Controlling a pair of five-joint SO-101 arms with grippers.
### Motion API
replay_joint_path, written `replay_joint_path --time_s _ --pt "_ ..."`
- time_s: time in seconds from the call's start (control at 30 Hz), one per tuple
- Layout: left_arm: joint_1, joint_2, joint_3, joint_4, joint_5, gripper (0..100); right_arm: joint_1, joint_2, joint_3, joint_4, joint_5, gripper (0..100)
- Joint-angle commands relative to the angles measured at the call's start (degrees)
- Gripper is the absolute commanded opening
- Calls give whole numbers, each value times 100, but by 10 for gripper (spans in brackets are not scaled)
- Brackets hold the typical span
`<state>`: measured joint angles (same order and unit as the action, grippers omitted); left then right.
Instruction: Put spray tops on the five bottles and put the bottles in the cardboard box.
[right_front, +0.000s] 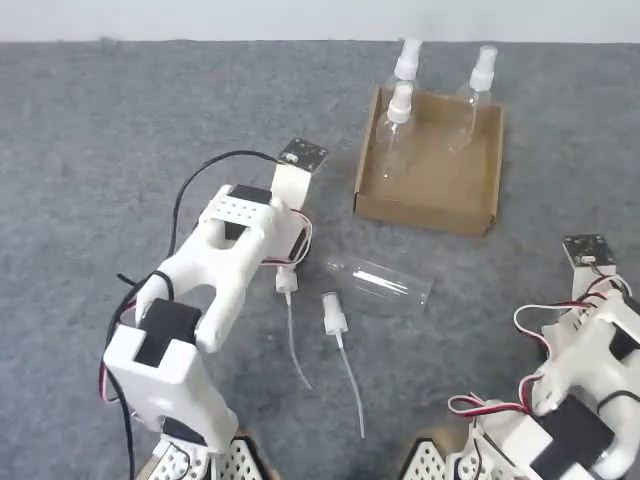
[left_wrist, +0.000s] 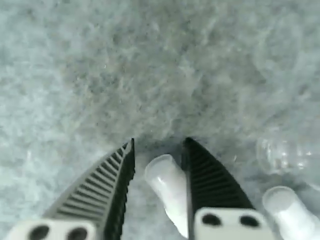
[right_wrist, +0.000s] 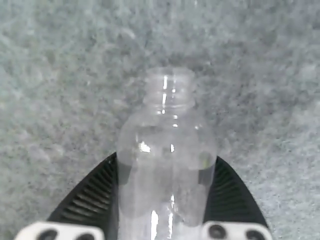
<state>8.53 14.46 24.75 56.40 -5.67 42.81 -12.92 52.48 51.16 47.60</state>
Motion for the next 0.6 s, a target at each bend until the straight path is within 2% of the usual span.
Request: replay_joint_path --time_s 0.0,0.37,0.57 --pt "-114 -9 -180 202 -141 139 13 -286 -18 -66 70 106" --pt "-123 -185 -66 176 -149 66 -514 -295 -53 347 44 106" --pt "-492 -1275 -22 466 141 203 -593 -295 -237 347 -255 106"
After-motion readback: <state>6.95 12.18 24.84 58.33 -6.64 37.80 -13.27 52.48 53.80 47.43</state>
